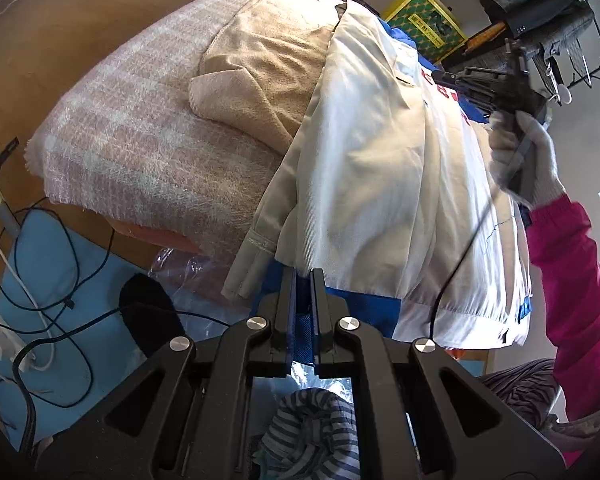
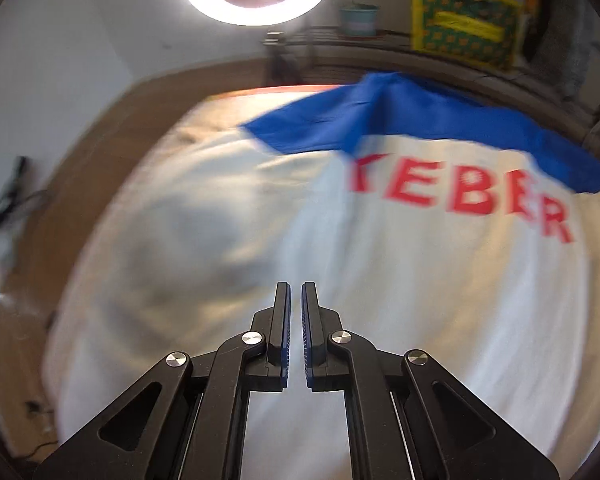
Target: Fold large clothes
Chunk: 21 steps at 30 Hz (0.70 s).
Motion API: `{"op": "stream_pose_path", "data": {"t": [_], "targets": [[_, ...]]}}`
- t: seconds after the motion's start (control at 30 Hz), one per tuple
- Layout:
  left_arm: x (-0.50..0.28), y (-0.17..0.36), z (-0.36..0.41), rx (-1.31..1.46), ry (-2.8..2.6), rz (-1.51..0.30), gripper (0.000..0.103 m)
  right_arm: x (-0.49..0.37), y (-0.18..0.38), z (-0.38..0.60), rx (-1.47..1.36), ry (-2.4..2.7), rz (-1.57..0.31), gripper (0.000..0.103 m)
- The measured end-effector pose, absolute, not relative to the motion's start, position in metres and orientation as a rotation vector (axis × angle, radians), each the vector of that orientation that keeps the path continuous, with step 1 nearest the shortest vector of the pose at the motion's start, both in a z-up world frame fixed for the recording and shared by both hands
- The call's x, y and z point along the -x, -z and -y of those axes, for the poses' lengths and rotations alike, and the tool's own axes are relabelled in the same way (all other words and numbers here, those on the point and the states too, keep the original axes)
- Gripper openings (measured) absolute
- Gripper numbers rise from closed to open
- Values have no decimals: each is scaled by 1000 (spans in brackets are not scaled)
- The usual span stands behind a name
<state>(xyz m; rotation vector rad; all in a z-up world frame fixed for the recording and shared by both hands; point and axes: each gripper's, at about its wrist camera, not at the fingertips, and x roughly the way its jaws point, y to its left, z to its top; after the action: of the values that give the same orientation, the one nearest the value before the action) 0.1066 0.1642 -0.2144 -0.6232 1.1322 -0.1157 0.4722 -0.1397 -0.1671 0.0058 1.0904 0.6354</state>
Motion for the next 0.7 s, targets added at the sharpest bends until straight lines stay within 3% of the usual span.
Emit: {"op": "stream_pose_path", "data": {"t": [0.17,0.3,0.33,0.37,0.43,0.7], "targets": [[-104,219,-165,622,90,-1139,4,-407,205,95,214,-746,-1201,6],[-101,219,-170,617,83,-1114,6,-392,205,81,329,-675,-1137,10],[-100,218,-173,622,73,-1106,16,-388,200,80,315,-685,-1132,10],[-98,219,-177,642,59,-1096,33,-383,194,79,301,-696,-1121,10],[-97,221,-188,680,39,-1074,52,-370,181,75,291,-729,-1101,11],[-110,249,-211,878,125,-1090,63,-315,179,68,280,-862,-1131,14]]}}
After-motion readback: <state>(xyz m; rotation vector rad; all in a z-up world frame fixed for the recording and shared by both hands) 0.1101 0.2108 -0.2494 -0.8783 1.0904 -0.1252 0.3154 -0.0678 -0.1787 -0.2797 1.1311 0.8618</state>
